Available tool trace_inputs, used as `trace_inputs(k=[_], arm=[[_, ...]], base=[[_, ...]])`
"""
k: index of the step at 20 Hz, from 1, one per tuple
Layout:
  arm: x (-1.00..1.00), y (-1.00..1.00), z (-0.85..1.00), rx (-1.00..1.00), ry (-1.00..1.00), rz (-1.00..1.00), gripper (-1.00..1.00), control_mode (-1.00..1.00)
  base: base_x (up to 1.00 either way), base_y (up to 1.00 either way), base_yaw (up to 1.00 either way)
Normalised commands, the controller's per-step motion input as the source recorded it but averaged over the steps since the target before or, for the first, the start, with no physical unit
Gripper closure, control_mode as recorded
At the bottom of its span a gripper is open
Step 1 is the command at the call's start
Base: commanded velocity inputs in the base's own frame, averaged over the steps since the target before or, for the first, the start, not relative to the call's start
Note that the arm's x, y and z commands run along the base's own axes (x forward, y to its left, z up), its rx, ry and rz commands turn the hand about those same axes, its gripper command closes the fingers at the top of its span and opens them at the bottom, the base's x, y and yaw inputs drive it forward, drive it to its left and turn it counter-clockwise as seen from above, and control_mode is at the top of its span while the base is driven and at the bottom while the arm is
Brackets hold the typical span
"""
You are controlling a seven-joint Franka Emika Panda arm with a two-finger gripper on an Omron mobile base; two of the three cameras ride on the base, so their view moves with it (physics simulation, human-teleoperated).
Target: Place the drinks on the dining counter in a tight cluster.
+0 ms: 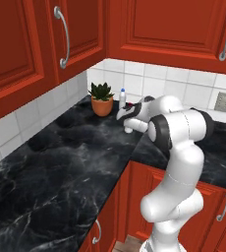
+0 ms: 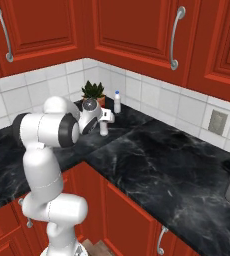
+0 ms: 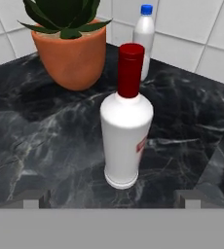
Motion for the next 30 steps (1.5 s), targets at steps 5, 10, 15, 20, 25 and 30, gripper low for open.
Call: trace_inputs(k=[5, 10, 15, 20, 25, 30], arm=[[0.09, 0.0, -0.06, 0.0, -0.01, 0.0, -1.0, -1.0], [0.08, -0.01, -0.01, 0.0, 0.0, 0.0, -1.0, -1.0], [0.06, 0.0, -0.05, 0.0, 0.0, 0.0, -1.0, -1.0], [0.08, 0.0, -0.03, 0.0, -0.01, 0.0, -1.0, -1.0], [0.08, -0.02, -0.03, 0.0, 0.0, 0.0, -1.0, -1.0], [0.09, -0.05, -0.03, 0.0, 0.0, 0.0, -1.0, -1.0]], base=[[0.0, 0.0, 0.0], [0.0, 0.0, 0.0], [0.0, 0.0, 0.0], [0.0, 0.0, 0.0], [0.0, 0.0, 0.0], [0.0, 0.0, 0.0]])
